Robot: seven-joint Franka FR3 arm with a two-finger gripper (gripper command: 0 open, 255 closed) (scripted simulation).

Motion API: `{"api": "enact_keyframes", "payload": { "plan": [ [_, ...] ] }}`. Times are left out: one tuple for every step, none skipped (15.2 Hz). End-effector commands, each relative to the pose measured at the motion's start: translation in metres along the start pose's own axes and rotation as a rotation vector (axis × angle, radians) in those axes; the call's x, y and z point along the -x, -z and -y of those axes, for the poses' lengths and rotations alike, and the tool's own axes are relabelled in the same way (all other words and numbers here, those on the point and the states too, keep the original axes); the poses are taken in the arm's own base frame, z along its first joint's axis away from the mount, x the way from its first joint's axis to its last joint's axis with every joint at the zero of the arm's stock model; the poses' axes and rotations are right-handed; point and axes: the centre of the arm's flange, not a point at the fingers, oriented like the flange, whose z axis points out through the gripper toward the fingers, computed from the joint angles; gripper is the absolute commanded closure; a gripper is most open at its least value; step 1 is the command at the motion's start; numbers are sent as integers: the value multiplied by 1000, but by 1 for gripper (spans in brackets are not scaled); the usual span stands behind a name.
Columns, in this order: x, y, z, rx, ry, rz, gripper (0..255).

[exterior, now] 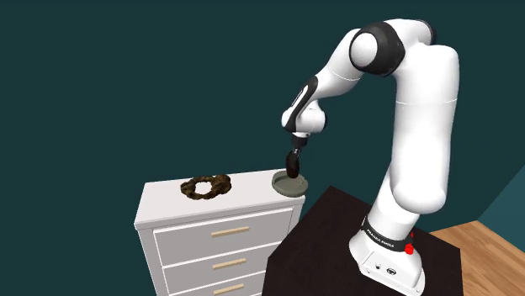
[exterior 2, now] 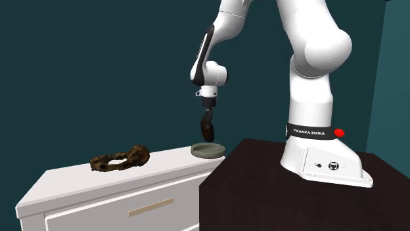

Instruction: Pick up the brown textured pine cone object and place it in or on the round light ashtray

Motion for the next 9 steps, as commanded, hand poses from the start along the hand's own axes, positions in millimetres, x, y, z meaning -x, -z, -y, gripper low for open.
{"api": "enact_keyframes", "payload": {
  "plan": [
    [13,-7,-6,0,2,0,255],
    [13,-13,-6,0,2,0,255],
    [13,-18,-6,0,2,0,255],
    [13,-23,-6,0,2,0,255],
    [13,-28,-6,0,2,0,255],
    [13,-34,-6,0,2,0,255],
    [14,-39,-7,0,2,0,255],
    [14,-44,-7,0,2,0,255],
    [14,-50,-7,0,2,0,255]
  ]
}}
